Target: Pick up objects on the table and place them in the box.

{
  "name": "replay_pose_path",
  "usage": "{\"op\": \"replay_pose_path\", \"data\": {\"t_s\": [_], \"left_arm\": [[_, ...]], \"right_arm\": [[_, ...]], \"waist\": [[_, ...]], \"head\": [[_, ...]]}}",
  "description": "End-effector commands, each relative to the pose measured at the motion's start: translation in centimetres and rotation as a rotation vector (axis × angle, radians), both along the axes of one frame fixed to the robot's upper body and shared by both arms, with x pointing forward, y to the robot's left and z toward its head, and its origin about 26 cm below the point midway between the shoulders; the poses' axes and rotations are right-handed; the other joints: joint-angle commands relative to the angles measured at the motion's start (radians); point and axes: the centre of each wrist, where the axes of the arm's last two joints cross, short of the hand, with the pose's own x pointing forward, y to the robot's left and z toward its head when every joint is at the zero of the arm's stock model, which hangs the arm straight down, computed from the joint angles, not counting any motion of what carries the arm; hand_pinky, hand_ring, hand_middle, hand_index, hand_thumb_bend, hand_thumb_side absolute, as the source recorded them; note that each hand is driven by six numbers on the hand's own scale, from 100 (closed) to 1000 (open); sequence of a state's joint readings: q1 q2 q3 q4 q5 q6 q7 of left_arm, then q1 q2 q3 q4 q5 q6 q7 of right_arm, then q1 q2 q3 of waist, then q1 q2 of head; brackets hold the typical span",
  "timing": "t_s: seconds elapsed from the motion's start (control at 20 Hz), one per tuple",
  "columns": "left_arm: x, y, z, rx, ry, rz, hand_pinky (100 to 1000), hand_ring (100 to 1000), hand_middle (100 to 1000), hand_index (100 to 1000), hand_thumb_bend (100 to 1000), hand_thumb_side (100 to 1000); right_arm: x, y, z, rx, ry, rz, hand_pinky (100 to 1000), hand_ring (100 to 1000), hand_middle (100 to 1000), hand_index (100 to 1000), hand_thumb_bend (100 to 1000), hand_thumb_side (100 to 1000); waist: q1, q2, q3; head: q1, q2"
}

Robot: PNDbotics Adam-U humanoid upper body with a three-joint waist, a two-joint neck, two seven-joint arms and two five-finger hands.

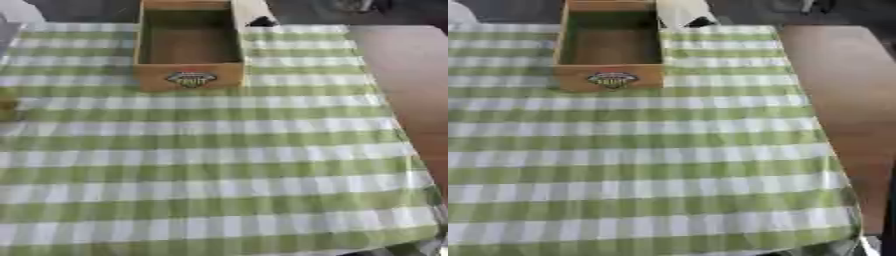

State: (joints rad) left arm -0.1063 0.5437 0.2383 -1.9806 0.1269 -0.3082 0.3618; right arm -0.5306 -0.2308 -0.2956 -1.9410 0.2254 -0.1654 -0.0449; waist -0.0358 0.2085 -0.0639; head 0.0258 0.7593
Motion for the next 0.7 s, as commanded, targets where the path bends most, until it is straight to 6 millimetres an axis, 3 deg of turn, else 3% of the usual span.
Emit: {"op": "replay_pose_path", "data": {"t_s": [0.05, 0.7], "left_arm": [[-0.24, 0.02, 0.95, 0.023, -0.027, -0.002, 654, 652, 598, 799, 100, 721], [-0.39, 0.48, 1.41, 0.059, -0.030, 0.039, 667, 688, 628, 829, 100, 713]], "right_arm": [[-0.28, -0.03, 0.86, -0.017, -0.026, -0.004, 914, 766, 665, 826, 100, 599], [-0.23, -0.07, 0.78, -0.022, -0.023, -0.004, 914, 766, 663, 825, 100, 598]], "waist": [[0.003, -0.017, 0.001], [0.004, -0.021, 0.003]], "head": [[0.008, 0.000], [0.007, -0.019]]}}
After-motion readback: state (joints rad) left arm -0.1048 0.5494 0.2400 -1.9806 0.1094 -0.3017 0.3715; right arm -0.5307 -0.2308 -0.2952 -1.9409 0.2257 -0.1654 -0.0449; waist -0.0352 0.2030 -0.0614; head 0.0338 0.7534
